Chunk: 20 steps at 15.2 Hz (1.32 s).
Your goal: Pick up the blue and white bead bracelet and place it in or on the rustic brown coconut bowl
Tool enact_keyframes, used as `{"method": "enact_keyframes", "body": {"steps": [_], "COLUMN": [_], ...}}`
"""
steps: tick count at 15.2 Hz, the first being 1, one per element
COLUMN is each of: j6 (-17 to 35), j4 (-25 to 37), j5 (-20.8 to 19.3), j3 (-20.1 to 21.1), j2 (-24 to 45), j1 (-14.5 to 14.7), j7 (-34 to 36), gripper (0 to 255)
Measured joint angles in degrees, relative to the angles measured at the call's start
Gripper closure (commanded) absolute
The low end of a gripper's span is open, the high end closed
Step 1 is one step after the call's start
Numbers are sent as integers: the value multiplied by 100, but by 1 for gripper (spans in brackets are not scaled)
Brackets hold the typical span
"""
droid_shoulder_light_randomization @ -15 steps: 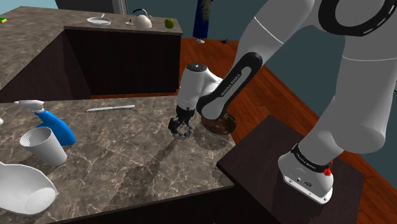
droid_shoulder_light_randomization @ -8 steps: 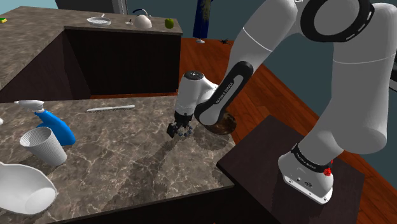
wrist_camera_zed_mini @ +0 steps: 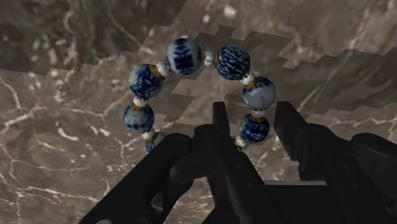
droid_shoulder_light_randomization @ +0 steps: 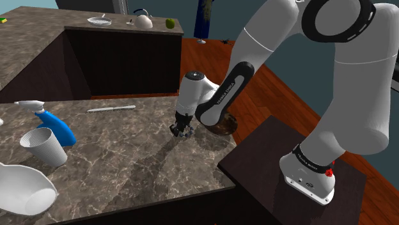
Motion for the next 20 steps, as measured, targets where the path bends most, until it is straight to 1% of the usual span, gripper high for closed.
{"method": "enact_keyframes", "body": {"steps": [9, 20], "j6": [-15, -638], "j4": [-17, -173], "j5": [12, 335], "j3": [29, 416], "j2": [-34, -797], "j1": [-8, -310], "j7": [-10, -252], "gripper": [255, 255]}}
